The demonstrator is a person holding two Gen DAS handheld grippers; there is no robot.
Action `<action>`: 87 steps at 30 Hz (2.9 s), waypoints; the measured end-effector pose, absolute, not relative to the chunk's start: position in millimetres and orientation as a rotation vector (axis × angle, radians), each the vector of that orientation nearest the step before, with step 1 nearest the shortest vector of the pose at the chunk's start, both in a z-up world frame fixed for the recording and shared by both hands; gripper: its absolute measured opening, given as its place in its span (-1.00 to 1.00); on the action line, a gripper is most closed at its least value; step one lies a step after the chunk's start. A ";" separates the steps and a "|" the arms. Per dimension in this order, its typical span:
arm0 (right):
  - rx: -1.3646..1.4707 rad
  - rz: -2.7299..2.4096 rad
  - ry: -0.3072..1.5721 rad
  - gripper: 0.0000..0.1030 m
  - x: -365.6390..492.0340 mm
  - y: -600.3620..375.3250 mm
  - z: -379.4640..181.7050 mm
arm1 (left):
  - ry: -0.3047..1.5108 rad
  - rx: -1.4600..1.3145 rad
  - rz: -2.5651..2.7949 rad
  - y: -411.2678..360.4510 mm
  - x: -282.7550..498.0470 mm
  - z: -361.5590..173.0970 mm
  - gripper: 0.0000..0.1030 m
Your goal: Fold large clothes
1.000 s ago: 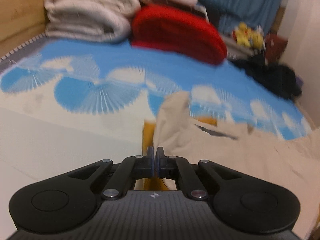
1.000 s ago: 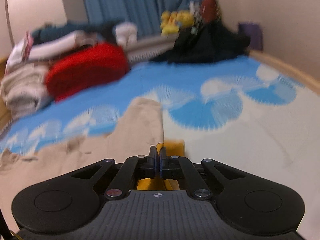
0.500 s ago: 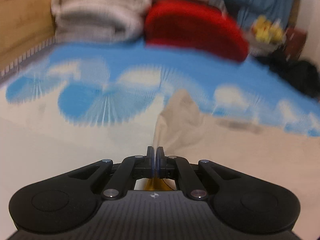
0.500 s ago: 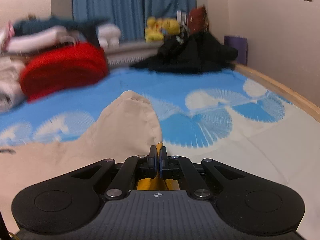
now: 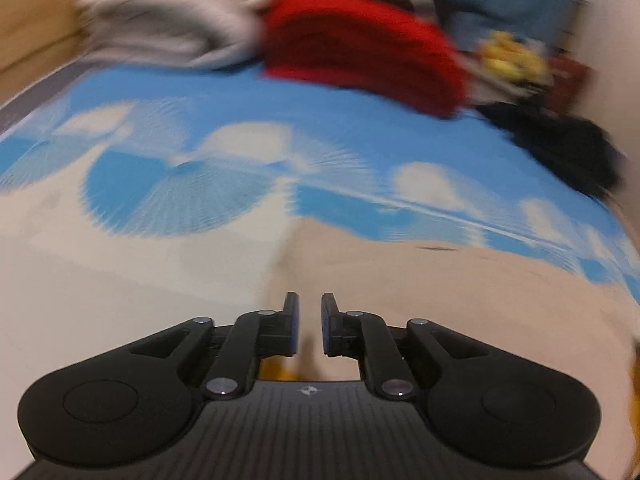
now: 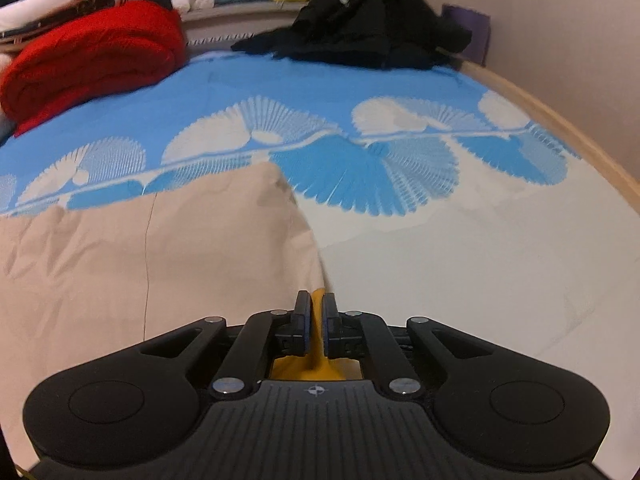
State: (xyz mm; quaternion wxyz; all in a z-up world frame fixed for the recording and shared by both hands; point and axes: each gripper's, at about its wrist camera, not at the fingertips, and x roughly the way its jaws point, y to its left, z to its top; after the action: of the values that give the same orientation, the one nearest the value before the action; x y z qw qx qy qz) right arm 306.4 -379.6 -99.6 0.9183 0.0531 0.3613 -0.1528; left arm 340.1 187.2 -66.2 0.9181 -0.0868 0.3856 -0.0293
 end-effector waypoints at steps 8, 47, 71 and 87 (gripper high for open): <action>0.226 -0.139 0.530 -0.90 258.3 -381.1 -53.8 | 0.965 0.082 -0.446 97.4 327.9 -110.1 -0.22; 0.348 -0.288 1.149 0.06 172.8 -400.6 -132.8 | 1.296 -0.511 -0.027 256.8 242.5 -143.0 0.40; 0.357 -0.231 1.039 -1.00 154.2 -400.3 -97.3 | 1.150 -0.404 -0.150 271.5 201.0 -98.6 -0.66; 0.234 -0.111 0.705 -0.94 138.2 -353.2 -42.0 | 0.966 -0.253 -0.024 240.4 192.5 -63.5 -0.40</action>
State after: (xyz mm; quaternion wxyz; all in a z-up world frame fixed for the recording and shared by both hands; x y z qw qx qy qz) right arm 138.2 -353.2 -42.0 0.9303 0.1144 0.3443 -0.0544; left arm 192.5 240.4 -63.5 0.8778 -0.1213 0.4633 -0.0113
